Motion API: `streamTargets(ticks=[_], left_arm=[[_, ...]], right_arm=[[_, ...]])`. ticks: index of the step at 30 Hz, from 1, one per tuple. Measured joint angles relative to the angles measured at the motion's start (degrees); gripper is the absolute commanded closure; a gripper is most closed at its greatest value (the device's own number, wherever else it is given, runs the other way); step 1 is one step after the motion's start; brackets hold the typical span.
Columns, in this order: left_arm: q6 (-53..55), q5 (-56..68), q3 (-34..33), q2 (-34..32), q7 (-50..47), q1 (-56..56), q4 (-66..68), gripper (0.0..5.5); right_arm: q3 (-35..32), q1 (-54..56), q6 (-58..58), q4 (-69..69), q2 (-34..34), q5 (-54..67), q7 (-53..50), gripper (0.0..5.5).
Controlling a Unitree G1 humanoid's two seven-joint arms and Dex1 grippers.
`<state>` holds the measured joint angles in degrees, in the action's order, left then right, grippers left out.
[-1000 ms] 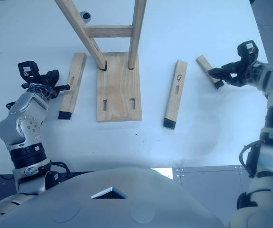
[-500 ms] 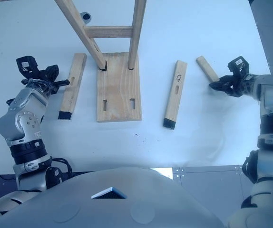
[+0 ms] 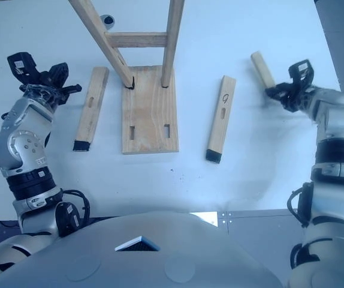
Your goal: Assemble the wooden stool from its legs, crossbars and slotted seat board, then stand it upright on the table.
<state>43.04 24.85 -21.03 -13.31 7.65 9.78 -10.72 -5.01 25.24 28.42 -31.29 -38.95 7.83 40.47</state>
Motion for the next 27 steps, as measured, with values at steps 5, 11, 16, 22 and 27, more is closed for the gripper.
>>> streamTargets(ticks=[5,11,16,22,27], left_arm=[[-2.15,5.76,-4.21,-1.45,0.06,8.02,-5.57,4.18],[-0.65,13.51,1.04,1.08,-0.52,23.37,-9.07,3.35],[0.61,17.70,6.84,7.24,-1.19,31.03,-6.24,2.88],[1.60,20.18,7.38,6.80,-0.60,29.27,-6.27,2.28],[1.58,20.78,9.21,4.51,2.74,28.81,-8.68,2.28]], right_arm=[[-4.69,8.15,-4.70,3.89,3.02,1.72,-9.10,4.22],[-1.45,18.52,-12.36,13.56,13.84,1.57,-15.51,4.22],[1.92,21.41,-17.11,22.19,20.35,1.67,-16.74,4.22],[6.68,19.93,-16.84,29.15,20.55,3.19,-11.32,4.22],[9.81,16.66,-10.48,33.61,19.94,9.23,-0.71,4.22]])
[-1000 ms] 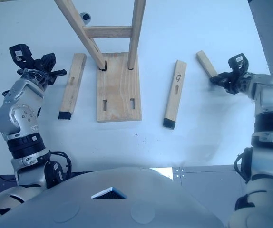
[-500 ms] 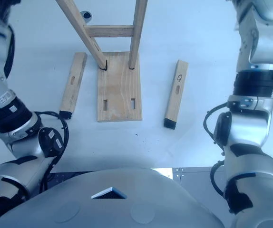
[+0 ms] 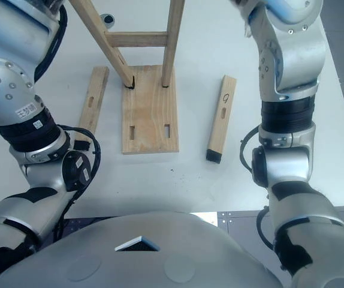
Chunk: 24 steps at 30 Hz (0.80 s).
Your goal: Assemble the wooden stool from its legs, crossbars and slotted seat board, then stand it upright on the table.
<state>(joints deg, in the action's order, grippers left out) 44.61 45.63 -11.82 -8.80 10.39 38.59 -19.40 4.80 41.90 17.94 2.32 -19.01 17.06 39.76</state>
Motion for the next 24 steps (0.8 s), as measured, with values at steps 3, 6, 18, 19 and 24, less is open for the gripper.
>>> streamTargets(ticks=[3,6,18,19,24], left_arm=[[0.00,1.00,-0.61,-1.89,0.59,-0.41,-1.55,2.48],[-0.08,3.52,-2.71,-2.86,1.45,-1.46,-2.80,2.87],[-0.09,10.20,-3.31,-2.08,0.53,-3.56,-3.30,4.60],[-0.13,10.70,-3.43,-2.07,0.18,-3.56,-3.18,4.74],[-0.13,11.78,-3.53,-2.02,-1.09,-3.37,-2.66,4.94]], right_arm=[[0.37,-0.34,2.84,1.62,-0.23,1.57,3.27,4.22],[0.65,-1.47,5.03,3.44,-2.18,3.23,5.65,4.22],[0.44,-1.88,5.95,4.38,-2.02,3.78,6.26,4.22],[0.44,-1.88,5.95,4.38,-2.01,3.79,6.26,4.22],[0.48,-1.87,5.61,4.35,-1.97,3.34,5.77,4.22]])
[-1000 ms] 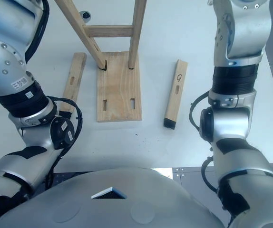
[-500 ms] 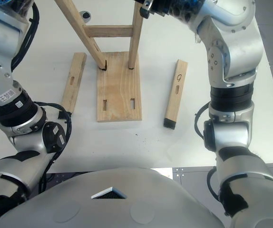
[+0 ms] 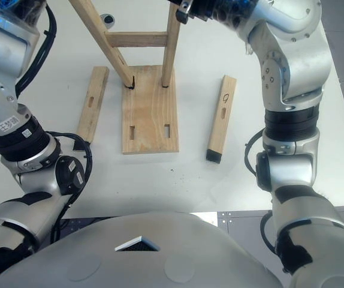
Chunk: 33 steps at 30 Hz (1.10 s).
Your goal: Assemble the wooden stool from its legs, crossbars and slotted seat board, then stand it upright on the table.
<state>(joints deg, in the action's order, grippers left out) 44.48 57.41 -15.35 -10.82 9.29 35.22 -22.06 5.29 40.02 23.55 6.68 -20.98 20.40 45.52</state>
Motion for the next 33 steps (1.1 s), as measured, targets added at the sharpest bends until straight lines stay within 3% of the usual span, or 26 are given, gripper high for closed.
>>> streamTargets(ticks=[7,11,14,16,18,20,24,29,33], left_arm=[[-2.53,-0.31,-2.72,-2.97,-1.21,0.25,0.49,5.12],[-1.65,5.86,-13.63,-12.21,-4.99,0.30,-0.78,5.12],[0.37,9.44,-24.03,-20.96,-7.46,-5.28,-1.03,5.12],[1.45,8.89,-25.45,-21.73,-7.55,-12.43,-0.92,5.12],[1.67,6.32,-22.67,-18.32,-7.44,-21.82,-0.80,5.12],[-0.19,2.60,-18.09,-14.06,-5.95,-27.93,-0.71,5.12],[-5.03,-7.21,-10.08,-10.19,-2.37,-36.26,2.64,5.12],[-10.15,-11.25,-7.79,-8.56,3.26,-39.70,7.30,5.12],[-15.85,-13.76,-7.24,-7.14,6.01,-39.71,10.60,5.12]], right_arm=[[0.51,0.05,0.94,-0.60,-0.17,-1.28,-0.82,2.85],[-0.67,0.26,2.14,-0.33,-0.29,-1.62,-2.02,2.58],[-8.45,3.19,4.15,-3.29,-0.07,1.27,-7.40,2.58],[-13.96,6.50,4.12,-7.73,0.24,2.84,-12.91,2.89],[-19.51,10.26,1.83,-14.10,0.08,2.74,-19.28,3.34],[-21.06,11.64,-2.51,-20.02,-0.13,-0.69,-25.21,3.77],[-21.54,11.58,-6.93,-25.98,-0.27,-5.21,-32.07,4.53],[-21.34,11.50,-8.29,-27.09,-0.24,-5.34,-33.24,5.49],[-20.83,11.42,-8.34,-27.11,-0.17,-5.31,-33.20,5.50]])
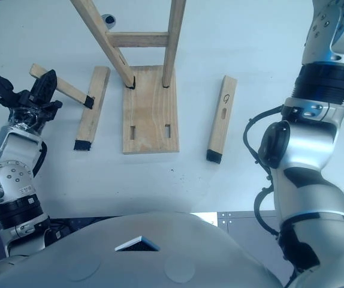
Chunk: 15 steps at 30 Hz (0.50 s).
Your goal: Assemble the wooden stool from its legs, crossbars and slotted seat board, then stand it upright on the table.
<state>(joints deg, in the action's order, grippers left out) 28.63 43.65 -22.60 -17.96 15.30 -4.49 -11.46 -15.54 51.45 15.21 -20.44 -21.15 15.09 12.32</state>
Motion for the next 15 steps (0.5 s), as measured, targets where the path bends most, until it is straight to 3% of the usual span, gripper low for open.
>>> streamTargets(ticks=[7,11,15], left_arm=[[-5.49,-7.36,4.08,-0.45,1.12,0.27,1.12,5.12],[-16.44,-18.98,11.09,0.49,0.92,-3.43,0.86,5.13],[-27.81,-24.52,13.99,2.55,0.65,-4.60,5.99,5.13]], right_arm=[[1.78,-1.50,-0.15,0.30,0.05,-1.25,0.59,5.50],[2.17,-2.87,-1.39,0.80,0.02,-2.77,-0.06,5.50],[2.18,-3.98,-1.43,0.84,0.04,-3.32,-0.13,5.50]])
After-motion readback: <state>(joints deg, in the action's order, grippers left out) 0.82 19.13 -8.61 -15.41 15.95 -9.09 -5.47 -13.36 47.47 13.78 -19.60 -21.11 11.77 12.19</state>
